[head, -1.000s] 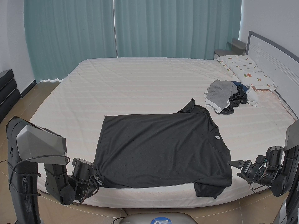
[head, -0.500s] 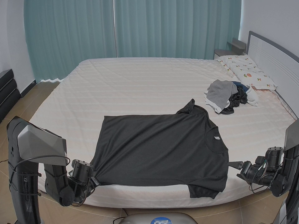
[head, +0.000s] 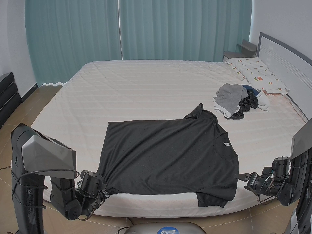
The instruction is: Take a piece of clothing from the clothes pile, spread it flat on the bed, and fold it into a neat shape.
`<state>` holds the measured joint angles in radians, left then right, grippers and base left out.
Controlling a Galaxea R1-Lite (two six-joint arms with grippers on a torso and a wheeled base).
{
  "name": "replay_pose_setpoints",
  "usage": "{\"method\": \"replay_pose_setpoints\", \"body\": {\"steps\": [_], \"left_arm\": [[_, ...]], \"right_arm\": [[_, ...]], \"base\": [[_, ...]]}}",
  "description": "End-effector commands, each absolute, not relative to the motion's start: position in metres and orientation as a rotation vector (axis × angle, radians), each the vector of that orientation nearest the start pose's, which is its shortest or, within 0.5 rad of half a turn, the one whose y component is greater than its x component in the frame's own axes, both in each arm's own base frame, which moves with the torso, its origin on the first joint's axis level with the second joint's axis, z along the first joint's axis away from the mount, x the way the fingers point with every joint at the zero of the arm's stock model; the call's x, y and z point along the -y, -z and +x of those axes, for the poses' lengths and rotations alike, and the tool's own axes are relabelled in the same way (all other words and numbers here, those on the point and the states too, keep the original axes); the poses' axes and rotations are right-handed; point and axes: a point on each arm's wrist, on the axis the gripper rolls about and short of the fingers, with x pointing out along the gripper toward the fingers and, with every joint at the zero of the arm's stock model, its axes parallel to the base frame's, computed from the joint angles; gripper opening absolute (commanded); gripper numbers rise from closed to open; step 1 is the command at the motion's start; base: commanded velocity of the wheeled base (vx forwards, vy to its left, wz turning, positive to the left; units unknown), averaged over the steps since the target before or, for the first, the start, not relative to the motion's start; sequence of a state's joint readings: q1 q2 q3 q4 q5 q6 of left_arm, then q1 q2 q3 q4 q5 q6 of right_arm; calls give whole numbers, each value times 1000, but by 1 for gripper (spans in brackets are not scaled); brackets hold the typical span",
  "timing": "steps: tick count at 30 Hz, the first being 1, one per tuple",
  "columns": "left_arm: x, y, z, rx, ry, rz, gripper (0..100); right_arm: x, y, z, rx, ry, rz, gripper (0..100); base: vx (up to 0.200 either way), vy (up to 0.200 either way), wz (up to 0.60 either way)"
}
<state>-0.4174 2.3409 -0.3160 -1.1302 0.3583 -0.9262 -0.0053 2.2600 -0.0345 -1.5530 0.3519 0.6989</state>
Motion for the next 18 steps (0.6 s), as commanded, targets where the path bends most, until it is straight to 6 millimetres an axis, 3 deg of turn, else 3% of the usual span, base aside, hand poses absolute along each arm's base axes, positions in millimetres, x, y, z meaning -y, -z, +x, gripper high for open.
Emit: {"method": "replay_pose_setpoints", "body": {"steps": [1,12,13,18], "left_arm": [[98,57,245,-773,-330,-537,0],[92,56,249,-757,-340,-566,0],[91,56,249,-760,-339,-566,0],[87,57,251,-758,-356,-573,0]], "right_arm": [[-7,31,242,-751,-95,781,100],[-15,48,283,-689,-144,742,100],[-17,48,285,-700,-146,741,0],[-16,51,291,-713,-134,724,0]], "base": [[0,0,0],[0,0,0],[0,0,0],[0,0,0]]}}
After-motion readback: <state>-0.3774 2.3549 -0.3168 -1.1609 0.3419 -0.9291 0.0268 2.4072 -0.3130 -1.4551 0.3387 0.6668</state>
